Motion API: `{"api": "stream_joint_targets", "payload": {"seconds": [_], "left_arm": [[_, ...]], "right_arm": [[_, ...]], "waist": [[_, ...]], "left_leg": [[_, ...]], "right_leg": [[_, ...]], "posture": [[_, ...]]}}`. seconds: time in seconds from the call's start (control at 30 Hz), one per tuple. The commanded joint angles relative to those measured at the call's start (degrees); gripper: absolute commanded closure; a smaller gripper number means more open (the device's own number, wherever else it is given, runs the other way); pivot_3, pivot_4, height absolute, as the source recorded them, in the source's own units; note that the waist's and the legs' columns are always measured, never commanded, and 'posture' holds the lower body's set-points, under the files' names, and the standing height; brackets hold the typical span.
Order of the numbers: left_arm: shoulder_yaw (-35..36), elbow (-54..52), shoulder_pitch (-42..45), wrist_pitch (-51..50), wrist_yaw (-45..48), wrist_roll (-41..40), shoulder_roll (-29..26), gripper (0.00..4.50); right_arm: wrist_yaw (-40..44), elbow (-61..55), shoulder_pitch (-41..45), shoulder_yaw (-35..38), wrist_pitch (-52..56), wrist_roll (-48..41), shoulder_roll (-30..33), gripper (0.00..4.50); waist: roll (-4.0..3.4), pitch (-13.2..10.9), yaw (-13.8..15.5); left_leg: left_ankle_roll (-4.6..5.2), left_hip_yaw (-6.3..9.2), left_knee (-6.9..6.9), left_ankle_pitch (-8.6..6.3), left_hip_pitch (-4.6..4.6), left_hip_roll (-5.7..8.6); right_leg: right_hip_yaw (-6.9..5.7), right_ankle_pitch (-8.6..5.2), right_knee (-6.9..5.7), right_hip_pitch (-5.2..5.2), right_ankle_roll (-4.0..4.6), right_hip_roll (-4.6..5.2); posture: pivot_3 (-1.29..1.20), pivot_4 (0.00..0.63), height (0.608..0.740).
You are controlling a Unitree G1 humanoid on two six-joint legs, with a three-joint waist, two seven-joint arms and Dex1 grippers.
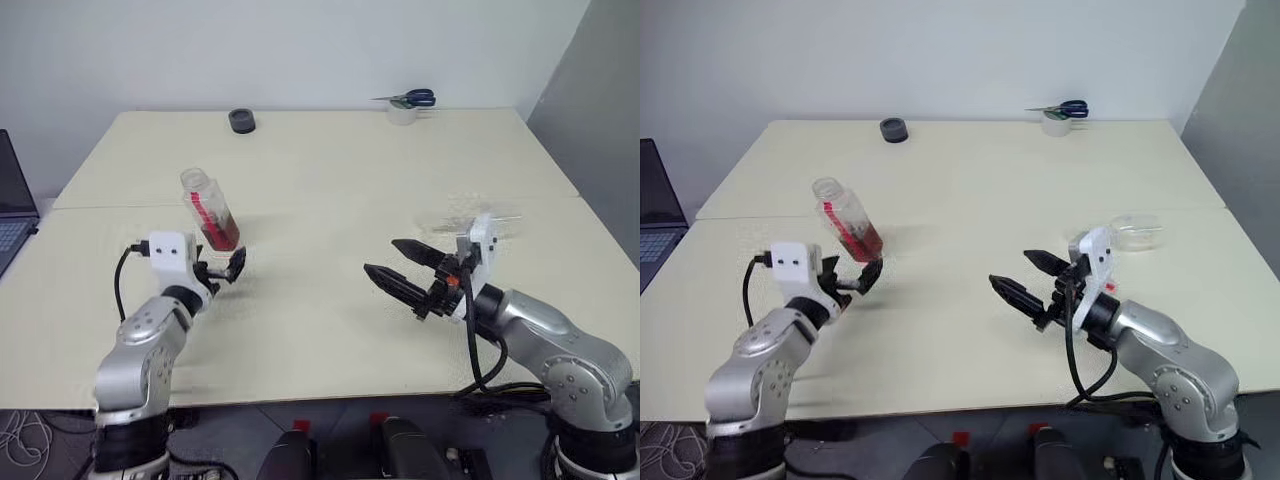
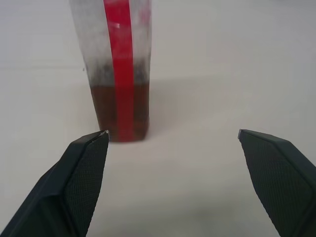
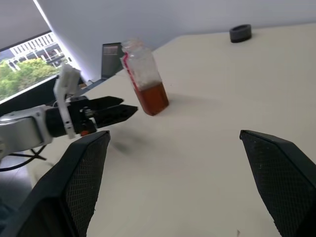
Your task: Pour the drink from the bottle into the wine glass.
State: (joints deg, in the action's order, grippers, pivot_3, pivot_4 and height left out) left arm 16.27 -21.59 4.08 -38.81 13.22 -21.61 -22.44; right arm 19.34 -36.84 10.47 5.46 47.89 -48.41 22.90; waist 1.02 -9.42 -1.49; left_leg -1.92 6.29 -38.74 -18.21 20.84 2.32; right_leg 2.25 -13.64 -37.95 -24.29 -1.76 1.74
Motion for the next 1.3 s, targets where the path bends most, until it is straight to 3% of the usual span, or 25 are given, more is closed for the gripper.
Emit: {"api": "stream_joint_targets", "payload": {"seconds": [0.03,0.17,0.37,0.57,0.83,1.3], "left_arm": [[-1.56,-12.09,-5.79,-2.70,2.10,-1.74,-2.13,0.04],[-2.56,-20.51,-8.64,-4.99,7.33,-7.99,-4.62,0.04],[-3.26,-22.58,0.47,-7.92,14.74,-18.93,-9.54,0.04],[-5.60,-20.12,4.44,-6.02,24.20,-22.03,-15.93,0.04],[-7.44,-14.31,6.94,-1.21,31.21,-19.86,-19.28,0.04],[-11.53,-8.50,12.84,1.61,31.89,-14.87,-18.75,0.04]], "right_arm": [[-7.41,1.25,-0.17,5.14,-1.17,-1.94,-4.11,0.00],[-16.82,5.11,1.45,9.70,-0.40,-5.89,-10.80,0.00],[-34.48,19.23,11.66,19.07,-5.50,-14.91,-23.70,0.00],[-42.17,30.17,17.13,24.93,-10.82,-19.70,-27.42,0.00],[-40.53,38.21,19.52,24.64,-13.58,-18.32,-26.40,0.00],[-31.06,67.68,34.06,27.98,-26.21,-8.61,-19.15,0.00]], "waist": [[0.00,0.00,-0.02],[-0.02,-0.01,0.13],[-0.08,-0.01,-0.05],[-0.18,-0.03,-0.36],[-0.38,-0.14,-0.44],[-0.44,-0.17,-0.71]], "left_leg": [[0.00,-0.01,0.00,0.00,-0.01,0.00],[0.00,0.00,0.01,0.00,-0.03,-0.01],[0.19,-0.07,-0.01,-0.08,-0.14,-0.04],[0.02,-0.23,0.08,0.01,-0.13,-0.04],[0.24,-0.28,0.09,-0.11,-0.13,-0.05],[0.25,-0.30,0.10,-0.11,-0.12,-0.07]], "right_leg": [[0.01,0.00,-0.01,0.01,0.00,0.00],[0.03,0.00,0.00,0.06,0.01,-0.04],[-0.05,-0.01,-0.05,0.13,0.02,-0.44],[0.04,0.00,0.00,0.06,0.03,-0.46],[0.05,0.00,-0.03,0.02,0.03,-0.49],[0.06,0.00,-0.04,0.01,0.04,-0.52]], "posture": [[0.00,0.150,0.740],[0.00,0.150,0.740],[0.00,0.150,0.740],[0.00,0.150,0.740],[0.00,0.150,0.740],[0.00,0.150,0.740]]}}
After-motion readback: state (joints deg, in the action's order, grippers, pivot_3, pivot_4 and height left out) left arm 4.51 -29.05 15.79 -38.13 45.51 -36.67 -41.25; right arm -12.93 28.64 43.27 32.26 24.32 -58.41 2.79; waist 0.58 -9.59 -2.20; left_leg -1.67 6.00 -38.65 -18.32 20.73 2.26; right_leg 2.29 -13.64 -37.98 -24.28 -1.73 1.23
